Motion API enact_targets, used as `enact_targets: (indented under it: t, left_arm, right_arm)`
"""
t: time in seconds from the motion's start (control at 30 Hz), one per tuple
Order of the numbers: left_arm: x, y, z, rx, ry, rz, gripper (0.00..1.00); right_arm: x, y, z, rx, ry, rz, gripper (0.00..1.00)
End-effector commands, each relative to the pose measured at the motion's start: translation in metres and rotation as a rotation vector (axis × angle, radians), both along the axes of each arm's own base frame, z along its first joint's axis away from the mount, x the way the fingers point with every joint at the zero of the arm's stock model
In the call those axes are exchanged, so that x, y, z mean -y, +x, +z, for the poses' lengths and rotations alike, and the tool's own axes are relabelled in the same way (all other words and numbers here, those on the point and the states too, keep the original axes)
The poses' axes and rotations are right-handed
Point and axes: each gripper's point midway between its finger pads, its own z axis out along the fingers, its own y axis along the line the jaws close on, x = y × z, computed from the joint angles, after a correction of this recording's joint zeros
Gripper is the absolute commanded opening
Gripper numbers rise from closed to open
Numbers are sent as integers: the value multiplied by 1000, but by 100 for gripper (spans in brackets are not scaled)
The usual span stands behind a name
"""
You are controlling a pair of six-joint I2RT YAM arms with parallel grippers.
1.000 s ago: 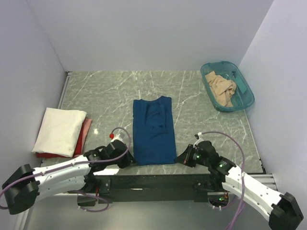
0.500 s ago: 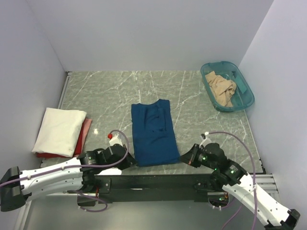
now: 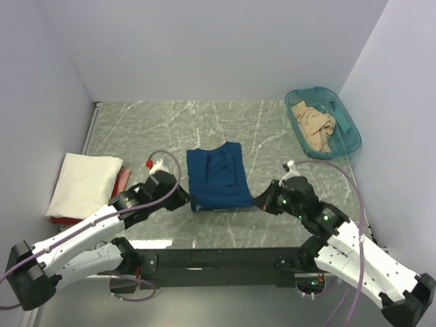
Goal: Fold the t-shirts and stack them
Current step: Fold the tshirt
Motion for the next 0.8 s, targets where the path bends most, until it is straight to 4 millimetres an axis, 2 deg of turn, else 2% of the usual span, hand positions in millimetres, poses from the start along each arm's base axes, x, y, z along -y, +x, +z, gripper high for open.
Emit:
enact_targets:
  t: [0.0,0.03,0.17,0.3,0.33,0.37,0.4,0.43,0.47,0.53,0.57,0.63,0.67,0.73,0.77]
  left_arm:
    - [5,31,32,88,-2,-47,1]
    - [8,38,40,105,-4,-66,1]
    - [9,69,38,85,18,-56,1]
    - [-2,107,45,91,16,-14,1]
    - [-2,117,54,111,12,-11,1]
    - [0,123,48,84,10,-19,1]
    - [-6,134,50,87,8,0,1]
    - [-6,143,58,103,0,3,1]
    - [-10,153,50,82,6,18,1]
    - [-9,168,56,90,-11,17,1]
    - [-15,178,48,69,-4,33,1]
    - [-15,193,51,75,-15,36,1]
    - [-17,201,39,47,-8,42,0]
    - [-25,220,41,52,-13,60,1]
    - [-31,230,27,24,-1,75,1]
  right_arm:
    - [-7,42,46,144,-3,-34,0]
    - [-6,51,49,144,0,-44,0]
    - [-4,89,66,172,-24,-63,0]
    - [-5,128,76,158,-34,-77,0]
    - [-6,135,78,156,-30,-74,0]
    - [-6,143,80,155,-20,-72,0]
    - [-9,155,82,148,-22,-72,0]
    - [-10,162,82,142,-21,-68,0]
    - [-9,169,82,133,-18,-68,0]
    - [-12,191,79,111,-20,-72,0]
    - [-14,198,79,109,-16,-71,0]
    - [-19,220,73,78,-6,-63,0]
    - [-21,227,72,74,0,-57,0]
    - [-26,252,64,53,3,-59,0]
    - [-28,259,62,46,2,-54,0]
